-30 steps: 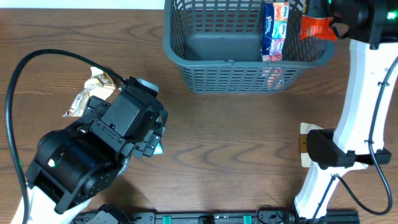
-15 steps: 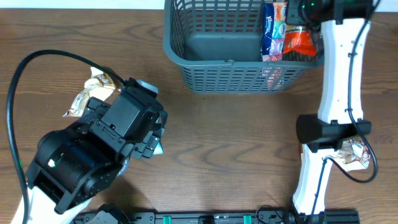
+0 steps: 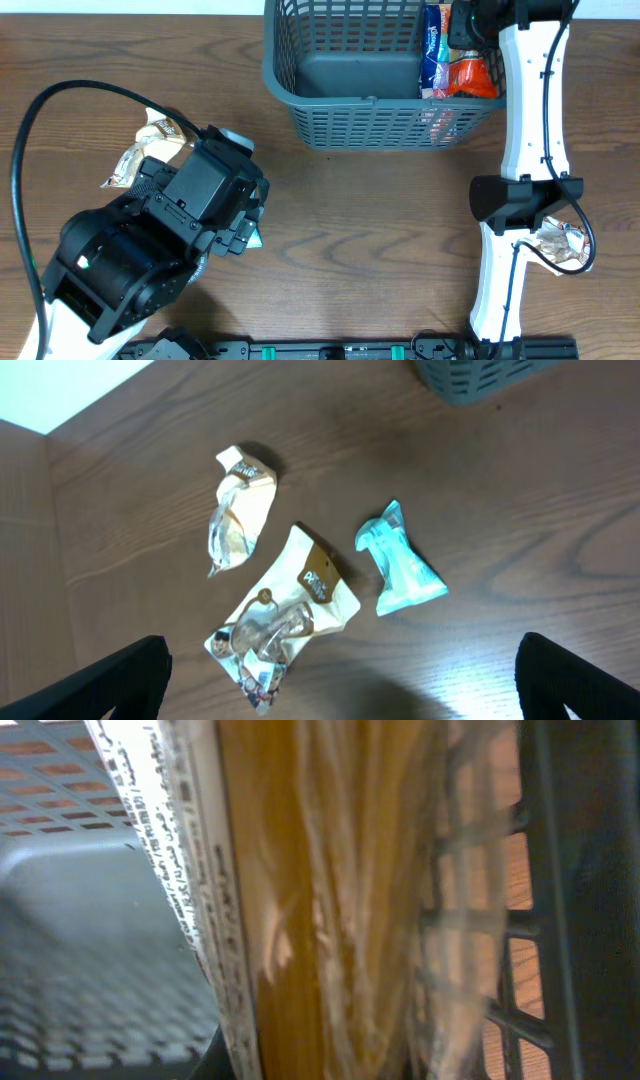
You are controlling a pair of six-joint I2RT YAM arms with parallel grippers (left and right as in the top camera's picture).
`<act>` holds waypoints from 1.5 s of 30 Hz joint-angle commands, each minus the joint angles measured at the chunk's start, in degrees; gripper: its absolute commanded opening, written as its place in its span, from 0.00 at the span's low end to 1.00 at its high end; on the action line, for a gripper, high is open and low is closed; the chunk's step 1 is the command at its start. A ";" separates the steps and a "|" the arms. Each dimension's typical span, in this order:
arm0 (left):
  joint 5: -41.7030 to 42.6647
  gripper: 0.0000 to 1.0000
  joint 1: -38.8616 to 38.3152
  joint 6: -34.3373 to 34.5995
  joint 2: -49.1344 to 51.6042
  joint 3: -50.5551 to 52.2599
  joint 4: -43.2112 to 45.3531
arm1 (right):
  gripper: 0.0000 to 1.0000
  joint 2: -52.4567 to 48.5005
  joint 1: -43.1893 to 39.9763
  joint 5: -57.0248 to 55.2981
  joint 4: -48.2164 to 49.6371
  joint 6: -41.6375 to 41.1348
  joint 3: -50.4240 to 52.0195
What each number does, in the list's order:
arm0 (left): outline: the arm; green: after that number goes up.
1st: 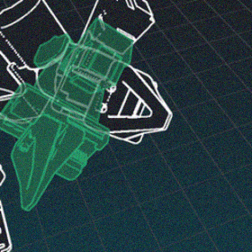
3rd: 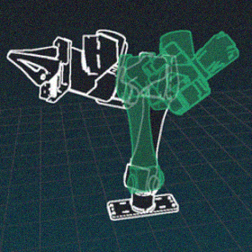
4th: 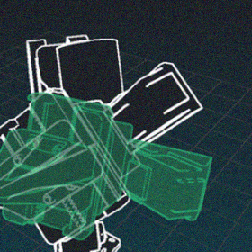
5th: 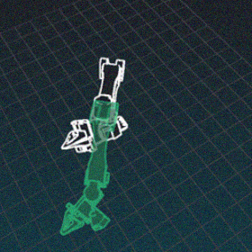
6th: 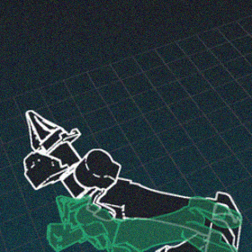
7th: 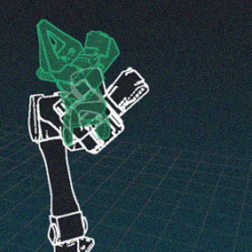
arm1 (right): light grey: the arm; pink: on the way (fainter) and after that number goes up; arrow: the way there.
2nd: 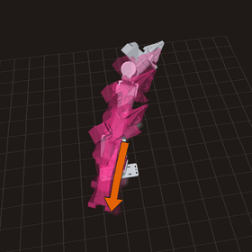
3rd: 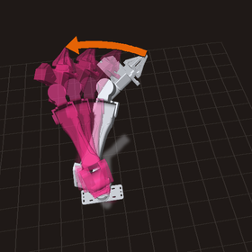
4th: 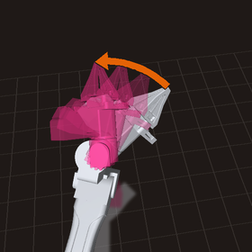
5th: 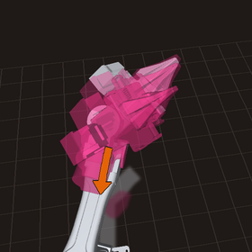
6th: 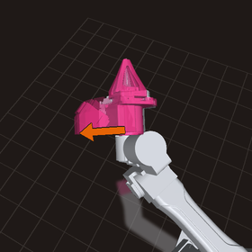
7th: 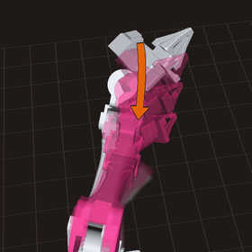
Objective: Pack container
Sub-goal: 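Lower the spaghetti package upright into the basket and release it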
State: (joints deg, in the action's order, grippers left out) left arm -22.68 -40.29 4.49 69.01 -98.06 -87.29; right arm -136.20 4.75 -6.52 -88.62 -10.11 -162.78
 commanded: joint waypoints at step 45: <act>-0.87 0.99 -0.02 0.48 0.22 0.02 -1.79 | 0.99 7.93 -1.44 -1.55 5.97 5.53 6.69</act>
State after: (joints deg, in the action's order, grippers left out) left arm -22.70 -40.29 4.47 69.01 -98.06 -88.73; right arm -134.65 2.94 -7.53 -83.85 -5.54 -154.65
